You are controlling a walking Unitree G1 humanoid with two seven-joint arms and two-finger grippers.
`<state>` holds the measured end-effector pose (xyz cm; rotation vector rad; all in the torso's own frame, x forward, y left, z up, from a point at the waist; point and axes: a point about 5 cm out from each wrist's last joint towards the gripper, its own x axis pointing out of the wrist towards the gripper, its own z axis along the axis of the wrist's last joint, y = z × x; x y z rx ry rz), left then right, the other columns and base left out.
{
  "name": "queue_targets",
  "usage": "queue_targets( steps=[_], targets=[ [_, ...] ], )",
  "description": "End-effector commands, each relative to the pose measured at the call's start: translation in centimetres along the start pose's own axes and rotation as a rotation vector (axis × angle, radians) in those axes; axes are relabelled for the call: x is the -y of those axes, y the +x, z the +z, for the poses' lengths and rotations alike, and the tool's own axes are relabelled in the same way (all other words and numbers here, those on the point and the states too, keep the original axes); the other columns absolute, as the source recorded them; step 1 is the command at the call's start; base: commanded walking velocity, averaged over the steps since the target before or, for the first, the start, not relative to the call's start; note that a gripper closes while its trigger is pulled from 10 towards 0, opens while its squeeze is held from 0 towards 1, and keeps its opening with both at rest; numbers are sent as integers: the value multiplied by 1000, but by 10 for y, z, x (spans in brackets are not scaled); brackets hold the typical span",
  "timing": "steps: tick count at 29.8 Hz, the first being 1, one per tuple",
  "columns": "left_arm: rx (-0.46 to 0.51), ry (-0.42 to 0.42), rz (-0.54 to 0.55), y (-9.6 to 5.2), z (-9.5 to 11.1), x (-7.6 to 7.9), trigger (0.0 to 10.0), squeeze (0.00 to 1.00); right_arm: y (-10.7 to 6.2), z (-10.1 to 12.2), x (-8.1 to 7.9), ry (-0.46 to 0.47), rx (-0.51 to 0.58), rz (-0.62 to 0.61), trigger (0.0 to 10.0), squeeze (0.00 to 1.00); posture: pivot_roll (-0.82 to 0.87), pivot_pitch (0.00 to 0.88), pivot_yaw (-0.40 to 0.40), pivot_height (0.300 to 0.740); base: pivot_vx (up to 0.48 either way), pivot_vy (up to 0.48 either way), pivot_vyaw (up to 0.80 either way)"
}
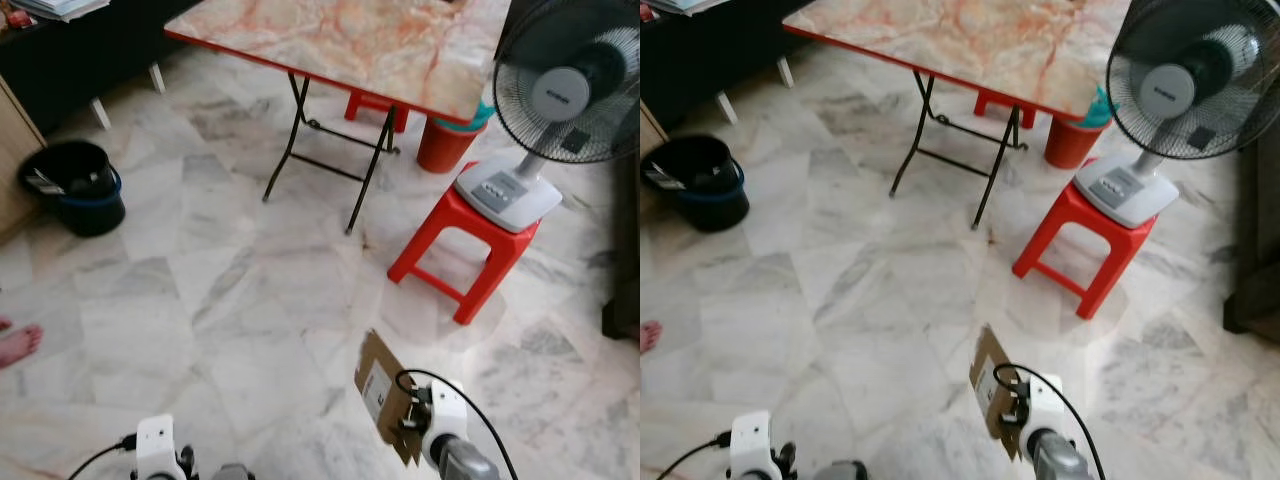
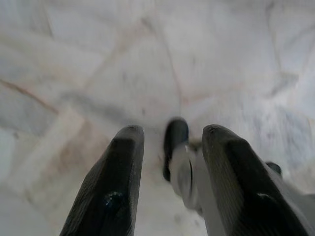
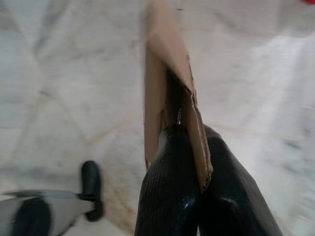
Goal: Picking trash to rubbish bin
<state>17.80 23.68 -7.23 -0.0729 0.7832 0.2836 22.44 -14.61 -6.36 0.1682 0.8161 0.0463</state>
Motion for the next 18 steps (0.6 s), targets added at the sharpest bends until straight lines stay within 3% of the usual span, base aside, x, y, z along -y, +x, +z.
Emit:
queue_targets(
  steps=[1, 18],
  targets=[
    [-15, -10, -5, -1, -5, 3, 10000, 0, -4, -9, 12, -2, -31, -34, 10000, 0, 58, 191, -78, 740, 255, 0, 0],
    [-11, -5, -10, -1, -3, 3, 10000, 0, -4, -10, 12, 3, -34, -36, 10000, 0, 59, 189, -72, 740, 253, 0, 0]
  ],
)
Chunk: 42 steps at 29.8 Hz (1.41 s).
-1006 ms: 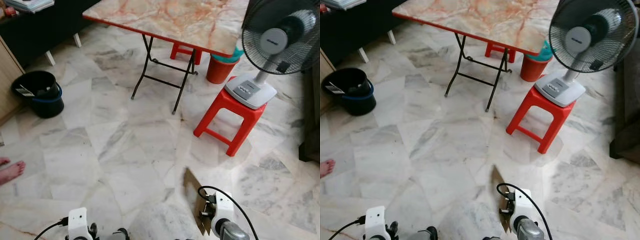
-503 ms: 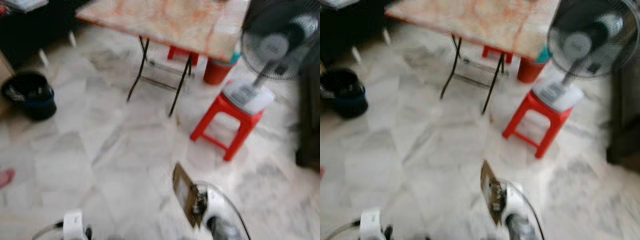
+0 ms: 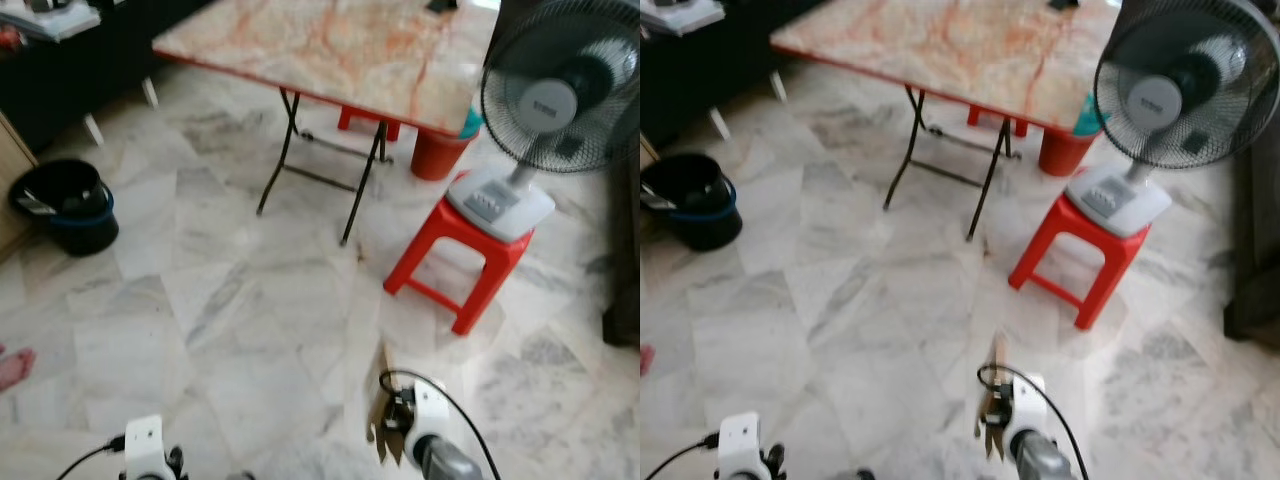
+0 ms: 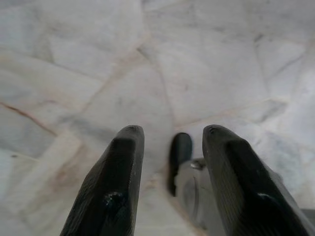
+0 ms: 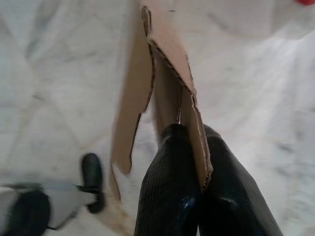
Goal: Picking trash to rubbish bin
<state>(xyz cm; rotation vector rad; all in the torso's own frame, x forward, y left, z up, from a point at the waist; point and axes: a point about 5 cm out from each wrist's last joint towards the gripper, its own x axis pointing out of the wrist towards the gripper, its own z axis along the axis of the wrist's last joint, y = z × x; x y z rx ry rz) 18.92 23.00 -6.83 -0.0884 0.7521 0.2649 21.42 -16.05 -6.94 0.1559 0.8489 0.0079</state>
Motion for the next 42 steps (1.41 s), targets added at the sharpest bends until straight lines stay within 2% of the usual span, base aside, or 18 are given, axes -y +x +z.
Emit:
queue_targets(
  steps=[1, 42],
  targets=[
    [-39, 6, 14, -4, -12, -6, 10000, 0, 0, -1, -3, -2, -4, 5, 10000, 0, 59, 189, -72, 740, 255, 0, 0],
    [-44, 0, 7, -4, -14, -3, 10000, 0, 0, -3, -2, -4, -12, 9, 10000, 0, 61, 192, -77, 740, 6, 0, 0]
  ],
)
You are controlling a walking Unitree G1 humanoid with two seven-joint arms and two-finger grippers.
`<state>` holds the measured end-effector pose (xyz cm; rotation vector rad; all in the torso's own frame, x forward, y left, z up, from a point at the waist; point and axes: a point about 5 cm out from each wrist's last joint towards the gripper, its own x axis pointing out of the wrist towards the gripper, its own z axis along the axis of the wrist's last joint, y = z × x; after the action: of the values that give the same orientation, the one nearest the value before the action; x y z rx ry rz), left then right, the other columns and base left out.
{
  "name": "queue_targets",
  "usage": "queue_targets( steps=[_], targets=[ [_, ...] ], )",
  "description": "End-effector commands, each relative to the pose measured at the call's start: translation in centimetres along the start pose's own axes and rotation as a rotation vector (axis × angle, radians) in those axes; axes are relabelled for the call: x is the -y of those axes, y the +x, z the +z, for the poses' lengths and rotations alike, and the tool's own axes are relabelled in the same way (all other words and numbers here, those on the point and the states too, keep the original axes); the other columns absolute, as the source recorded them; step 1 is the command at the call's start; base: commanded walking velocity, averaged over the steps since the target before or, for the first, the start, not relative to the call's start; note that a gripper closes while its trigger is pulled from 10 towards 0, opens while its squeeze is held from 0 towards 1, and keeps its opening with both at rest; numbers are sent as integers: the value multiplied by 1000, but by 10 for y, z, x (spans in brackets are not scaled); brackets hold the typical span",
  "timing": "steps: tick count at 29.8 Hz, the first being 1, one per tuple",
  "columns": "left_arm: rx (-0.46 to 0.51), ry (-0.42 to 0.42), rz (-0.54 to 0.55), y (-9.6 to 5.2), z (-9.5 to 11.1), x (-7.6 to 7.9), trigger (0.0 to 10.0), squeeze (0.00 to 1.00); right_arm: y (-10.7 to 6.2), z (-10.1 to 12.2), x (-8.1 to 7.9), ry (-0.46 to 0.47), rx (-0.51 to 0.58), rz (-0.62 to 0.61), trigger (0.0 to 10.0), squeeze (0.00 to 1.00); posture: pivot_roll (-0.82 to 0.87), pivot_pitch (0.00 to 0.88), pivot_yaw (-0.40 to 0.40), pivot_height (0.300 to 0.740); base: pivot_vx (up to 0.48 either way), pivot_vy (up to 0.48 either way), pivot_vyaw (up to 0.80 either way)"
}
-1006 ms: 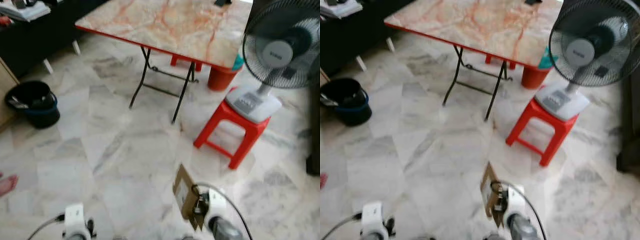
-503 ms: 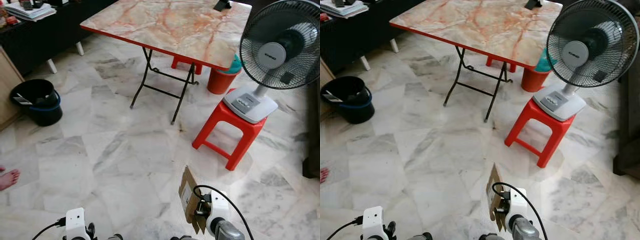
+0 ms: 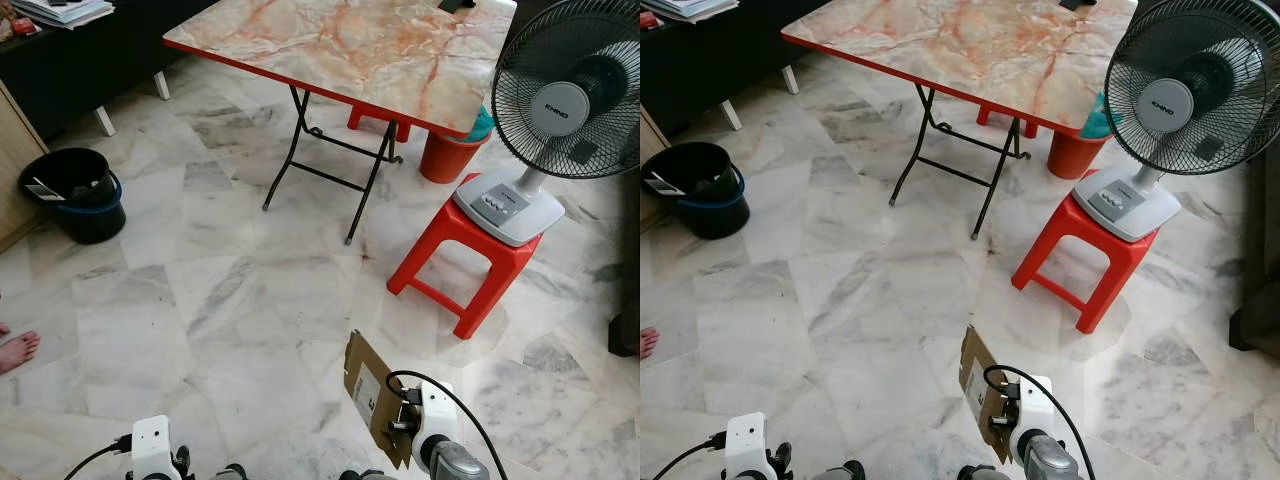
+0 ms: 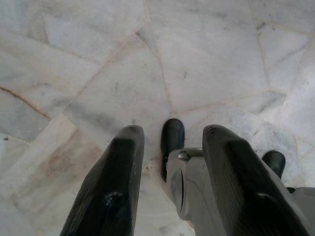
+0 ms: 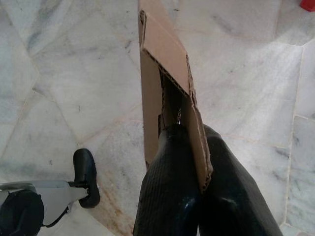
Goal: Picking trash to rubbish bin
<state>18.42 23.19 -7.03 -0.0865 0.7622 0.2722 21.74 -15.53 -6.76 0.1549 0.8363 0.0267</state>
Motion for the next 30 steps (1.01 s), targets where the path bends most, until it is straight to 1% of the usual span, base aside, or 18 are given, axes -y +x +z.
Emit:
queue_targets(
  steps=[1, 30],
  targets=[
    [-34, 0, -2, -3, -9, 0, 10000, 0, -2, -6, 3, 5, -24, -8, 10000, 0, 61, 192, -77, 740, 0, 0, 0],
    [-35, 2, -2, -3, -10, 0, 10000, 0, -2, -8, 4, -11, -34, -10, 10000, 0, 59, 196, -76, 740, 0, 0, 0]
  ],
)
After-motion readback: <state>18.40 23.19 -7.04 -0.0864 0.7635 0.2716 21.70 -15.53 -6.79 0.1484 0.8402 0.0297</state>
